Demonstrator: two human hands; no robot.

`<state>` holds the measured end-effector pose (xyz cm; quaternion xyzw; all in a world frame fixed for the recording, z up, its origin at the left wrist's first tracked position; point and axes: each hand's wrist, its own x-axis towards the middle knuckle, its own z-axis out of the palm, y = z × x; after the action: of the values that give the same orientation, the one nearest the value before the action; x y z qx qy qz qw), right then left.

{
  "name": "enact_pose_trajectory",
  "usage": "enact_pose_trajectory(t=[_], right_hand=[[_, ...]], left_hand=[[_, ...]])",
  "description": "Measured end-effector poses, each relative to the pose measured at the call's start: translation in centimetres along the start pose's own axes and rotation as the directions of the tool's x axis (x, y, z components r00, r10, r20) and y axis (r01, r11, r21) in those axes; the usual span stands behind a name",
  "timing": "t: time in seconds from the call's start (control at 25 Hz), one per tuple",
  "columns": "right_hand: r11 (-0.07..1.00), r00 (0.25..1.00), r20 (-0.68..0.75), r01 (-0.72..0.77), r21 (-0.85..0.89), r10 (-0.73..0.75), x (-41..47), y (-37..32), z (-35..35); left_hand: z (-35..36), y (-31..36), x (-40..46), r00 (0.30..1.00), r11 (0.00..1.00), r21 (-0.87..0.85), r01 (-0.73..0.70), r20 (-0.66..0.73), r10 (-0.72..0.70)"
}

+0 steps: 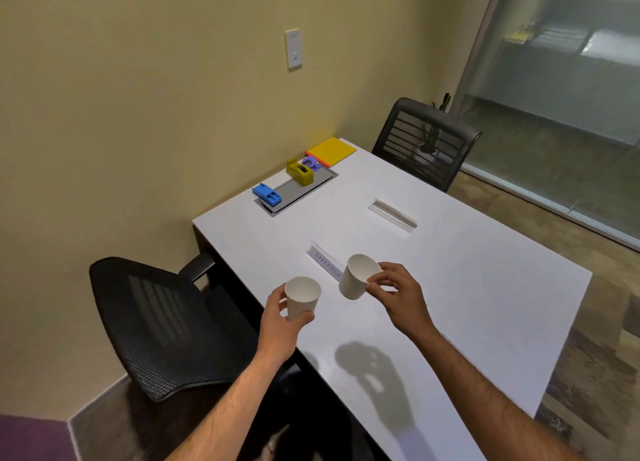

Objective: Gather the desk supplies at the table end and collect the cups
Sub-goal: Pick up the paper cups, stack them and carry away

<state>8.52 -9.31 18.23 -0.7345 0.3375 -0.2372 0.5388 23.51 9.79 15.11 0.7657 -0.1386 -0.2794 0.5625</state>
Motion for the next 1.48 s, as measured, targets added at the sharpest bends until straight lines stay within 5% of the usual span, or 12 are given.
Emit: enact_pose_trajectory(t=[0.56,1.0,1.32,1.48], right_hand=[[0.924,0.940,-0.120,-0.337,-0.180,0.320,8.1,14.0,0.8],[0.841,0.833,-0.207,-0.536,-0.071,0.513,10.9,19.1,5.0],[0.832,0.850,-0.179,-0.523,-0.187,0.495,10.0,21.5,4.9],[0.854,0.848,-0.211,-0.512,-0.088,0.487,8.6,19.0,3.2]], left_hand=[[5.4,1.5,10.6,0.976,0.994,0.103,-0.033,0.217,0.010],[6.0,0.2,18.6,0.925,0.971,0.227,-0.076,0.380,-0.017],[7.2,-0.7,19.8,0.895,0.968,0.228,-0.101,0.447,-0.012],[8.3,0.1,18.8,0.878,0.973,0.193,-0.124,0.478,0.017]])
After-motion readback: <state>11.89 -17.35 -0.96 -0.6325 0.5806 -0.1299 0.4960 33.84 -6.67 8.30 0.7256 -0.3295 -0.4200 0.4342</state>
